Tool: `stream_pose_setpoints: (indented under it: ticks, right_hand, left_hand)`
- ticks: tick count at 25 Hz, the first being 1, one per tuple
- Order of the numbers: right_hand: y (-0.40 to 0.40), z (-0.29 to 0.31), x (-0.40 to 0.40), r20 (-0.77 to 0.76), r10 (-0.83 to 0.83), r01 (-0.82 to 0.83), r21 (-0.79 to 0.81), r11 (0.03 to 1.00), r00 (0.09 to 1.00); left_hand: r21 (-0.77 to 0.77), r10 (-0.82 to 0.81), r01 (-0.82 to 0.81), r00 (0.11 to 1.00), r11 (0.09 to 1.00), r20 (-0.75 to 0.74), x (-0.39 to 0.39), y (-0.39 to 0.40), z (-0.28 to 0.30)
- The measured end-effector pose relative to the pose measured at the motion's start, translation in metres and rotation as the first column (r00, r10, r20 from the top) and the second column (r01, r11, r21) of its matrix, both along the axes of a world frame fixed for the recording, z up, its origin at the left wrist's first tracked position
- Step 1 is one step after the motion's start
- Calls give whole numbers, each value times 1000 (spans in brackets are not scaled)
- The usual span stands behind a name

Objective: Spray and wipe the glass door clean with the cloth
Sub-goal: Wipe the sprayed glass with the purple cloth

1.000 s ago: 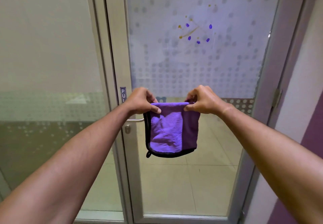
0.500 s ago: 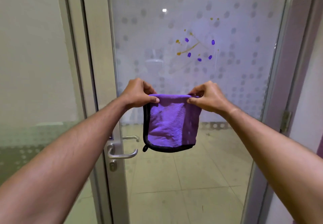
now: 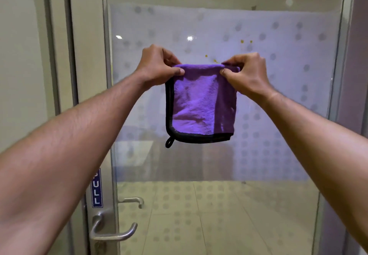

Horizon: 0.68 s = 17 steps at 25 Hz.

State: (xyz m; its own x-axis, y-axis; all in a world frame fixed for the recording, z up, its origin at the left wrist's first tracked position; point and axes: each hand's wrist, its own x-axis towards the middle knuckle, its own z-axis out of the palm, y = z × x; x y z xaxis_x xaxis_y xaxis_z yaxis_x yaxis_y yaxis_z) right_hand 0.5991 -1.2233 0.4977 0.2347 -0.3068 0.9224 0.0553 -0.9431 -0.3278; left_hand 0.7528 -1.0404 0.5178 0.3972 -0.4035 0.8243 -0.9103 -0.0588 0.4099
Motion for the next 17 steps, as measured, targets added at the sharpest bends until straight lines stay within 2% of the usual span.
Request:
stream_pose_setpoints:
  ticks: [4, 9, 13, 15, 17]
  right_hand:
    - [-11, 29, 20, 71, -31, 35, -57, 998, 997]
    - [-21, 53, 44, 112, -182, 198, -148, 969, 977]
    - [-24, 46, 60, 182, -430, 464, -233, 855, 884]
    - [-18, 42, 69, 201, -407, 452, -317, 834, 891]
    - [-9, 38, 79, 142, -389, 415, -335, 846, 910]
  left_hand:
    - [-84, 52, -45, 995, 995, 85, 13, -17, 35]
    - [-131, 166, -139, 960, 982, 224, 28, -36, 60]
    - [-206, 290, -222, 866, 953, 407, 43, -48, 53]
    - [-294, 414, -305, 783, 906, 464, 52, -49, 49]
    - [-349, 500, -364, 708, 864, 499, 58, -49, 47]
